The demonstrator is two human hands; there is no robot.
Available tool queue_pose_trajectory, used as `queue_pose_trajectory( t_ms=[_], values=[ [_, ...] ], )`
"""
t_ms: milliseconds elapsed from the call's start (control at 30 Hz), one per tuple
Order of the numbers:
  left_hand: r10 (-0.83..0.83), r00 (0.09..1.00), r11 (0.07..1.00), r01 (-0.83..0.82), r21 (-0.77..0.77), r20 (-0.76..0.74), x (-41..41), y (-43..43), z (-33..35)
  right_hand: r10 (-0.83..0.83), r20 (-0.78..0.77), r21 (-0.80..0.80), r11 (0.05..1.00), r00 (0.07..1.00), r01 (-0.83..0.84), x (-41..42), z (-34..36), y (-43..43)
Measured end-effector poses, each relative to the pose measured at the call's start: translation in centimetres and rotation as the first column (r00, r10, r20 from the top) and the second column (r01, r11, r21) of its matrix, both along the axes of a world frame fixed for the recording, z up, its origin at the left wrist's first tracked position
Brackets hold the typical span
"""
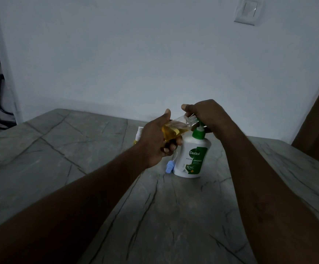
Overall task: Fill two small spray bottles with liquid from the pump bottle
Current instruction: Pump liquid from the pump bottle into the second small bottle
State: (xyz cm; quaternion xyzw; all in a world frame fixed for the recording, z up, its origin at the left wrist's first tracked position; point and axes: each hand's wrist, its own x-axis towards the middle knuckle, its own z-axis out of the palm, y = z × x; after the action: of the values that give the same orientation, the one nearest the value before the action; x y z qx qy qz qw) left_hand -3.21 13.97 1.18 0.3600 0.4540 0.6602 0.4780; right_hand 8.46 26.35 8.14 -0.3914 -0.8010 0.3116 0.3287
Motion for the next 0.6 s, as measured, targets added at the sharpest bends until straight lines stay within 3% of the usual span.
queue_pose_trajectory(
  t_ms=[367,600],
  values=[
    [-0.001,0.999,1.0,0.0,-0.011,-0.038,0.1,0.1,-0.4,0.047,-0.034,-0.196,0.979,0.998,-0.053,0.3,-1.0,-0.2],
    [0.005,1.0,1.0,-0.006,-0.008,-0.027,0.1,0.2,-0.4,-0.001,-0.016,-0.096,0.995,1.0,-0.001,0.2,-1.0,0.2]
  ],
)
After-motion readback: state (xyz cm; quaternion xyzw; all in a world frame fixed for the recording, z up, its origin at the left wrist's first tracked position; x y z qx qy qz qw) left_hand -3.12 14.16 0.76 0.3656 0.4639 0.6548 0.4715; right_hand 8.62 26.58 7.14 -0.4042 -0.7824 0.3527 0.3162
